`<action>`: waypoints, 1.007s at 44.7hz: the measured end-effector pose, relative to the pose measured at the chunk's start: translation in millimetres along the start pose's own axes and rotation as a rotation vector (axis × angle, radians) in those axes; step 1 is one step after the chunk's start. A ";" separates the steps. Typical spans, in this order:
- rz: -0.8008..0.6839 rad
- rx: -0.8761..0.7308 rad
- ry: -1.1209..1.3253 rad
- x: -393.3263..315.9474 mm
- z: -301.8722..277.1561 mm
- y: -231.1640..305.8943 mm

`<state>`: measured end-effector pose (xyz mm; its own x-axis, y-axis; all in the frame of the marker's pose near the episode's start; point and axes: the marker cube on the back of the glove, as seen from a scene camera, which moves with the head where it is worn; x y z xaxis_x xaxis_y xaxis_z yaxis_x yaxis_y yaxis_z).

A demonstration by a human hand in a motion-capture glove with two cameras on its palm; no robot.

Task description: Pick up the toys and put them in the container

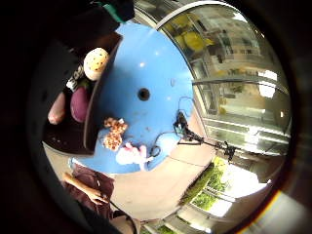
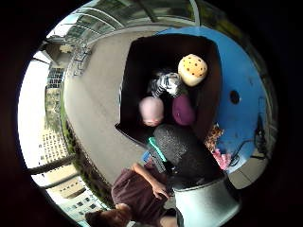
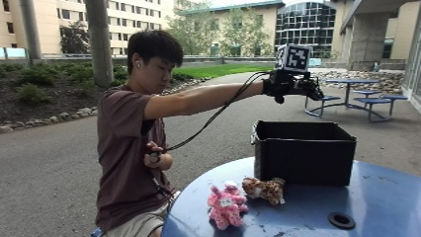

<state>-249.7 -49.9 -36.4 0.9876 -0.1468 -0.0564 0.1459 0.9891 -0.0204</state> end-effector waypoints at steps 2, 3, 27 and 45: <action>-0.156 -0.002 0.053 23.3 0.8 19.4; -0.190 -0.003 0.067 33.6 0.8 27.2; -0.082 -0.094 0.040 228.2 107.3 169.2; -0.137 -0.315 0.158 205.6 342.1 181.8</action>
<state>-0.1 103.8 289.8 0.9353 -0.3021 -0.1843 0.2269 0.9116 -0.3428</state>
